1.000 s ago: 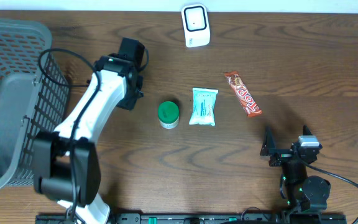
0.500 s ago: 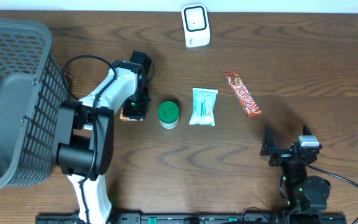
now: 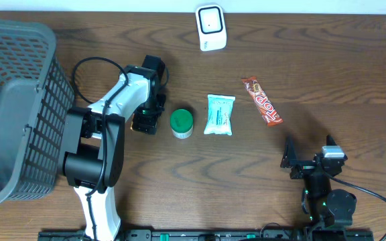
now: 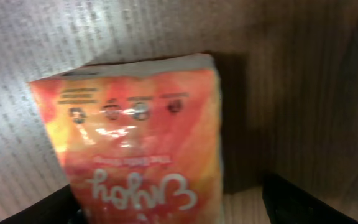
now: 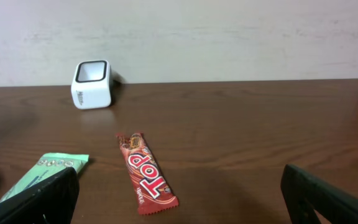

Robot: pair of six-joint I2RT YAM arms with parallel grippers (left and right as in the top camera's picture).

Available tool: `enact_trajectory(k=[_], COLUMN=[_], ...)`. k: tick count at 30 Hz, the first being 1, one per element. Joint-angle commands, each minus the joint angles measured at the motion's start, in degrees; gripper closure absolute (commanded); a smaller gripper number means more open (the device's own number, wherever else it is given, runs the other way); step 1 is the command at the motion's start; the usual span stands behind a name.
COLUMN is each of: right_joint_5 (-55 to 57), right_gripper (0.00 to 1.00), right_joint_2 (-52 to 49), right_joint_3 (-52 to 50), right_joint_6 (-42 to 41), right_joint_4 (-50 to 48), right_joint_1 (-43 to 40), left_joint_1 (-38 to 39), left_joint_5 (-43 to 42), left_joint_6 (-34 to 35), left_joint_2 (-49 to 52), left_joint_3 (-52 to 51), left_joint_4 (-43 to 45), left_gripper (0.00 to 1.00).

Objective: Scan the item barcode
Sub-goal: 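Carry the orange pack with the left gripper to left of the bottle, then set the orange pack on the table and open the left gripper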

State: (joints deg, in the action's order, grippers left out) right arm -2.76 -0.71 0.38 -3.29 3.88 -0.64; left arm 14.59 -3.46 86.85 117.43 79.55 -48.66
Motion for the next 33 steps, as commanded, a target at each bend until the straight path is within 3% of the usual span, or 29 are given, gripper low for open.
enact_trajectory(k=[1,12,25,32,33], right_joint_5=[0.1,0.1,0.1,0.1,0.1], right_gripper=[0.01,0.01,0.01,0.01,0.01], right_joint_2=[0.2,0.2,0.2,0.2,0.2], right_joint_3=[-0.1,-0.1,-0.1,-0.1,-0.1], right_joint_6=[-0.5,-0.5,-0.5,-0.5,-0.5], right_joint_4=[0.2,0.2,0.2,0.2,0.2], right_joint_1=[0.3,0.3,0.3,0.3,0.3], left_joint_1=[0.1,0.1,-0.1,0.0,0.0], left_joint_5=[1.4,7.7,12.7,15.2,16.3], left_joint_6=[-3.6,-14.9,-17.2,-33.0,-33.9], left_joint_2=[-2.4,-14.9,-19.1,-25.2,-26.4], left_joint_3=[-0.5,-0.5,-0.5,0.0,0.0], left_joint_4=[0.1,-0.5,-1.2,6.4,6.7], left_gripper=[0.16,0.16,0.15,0.14,0.02])
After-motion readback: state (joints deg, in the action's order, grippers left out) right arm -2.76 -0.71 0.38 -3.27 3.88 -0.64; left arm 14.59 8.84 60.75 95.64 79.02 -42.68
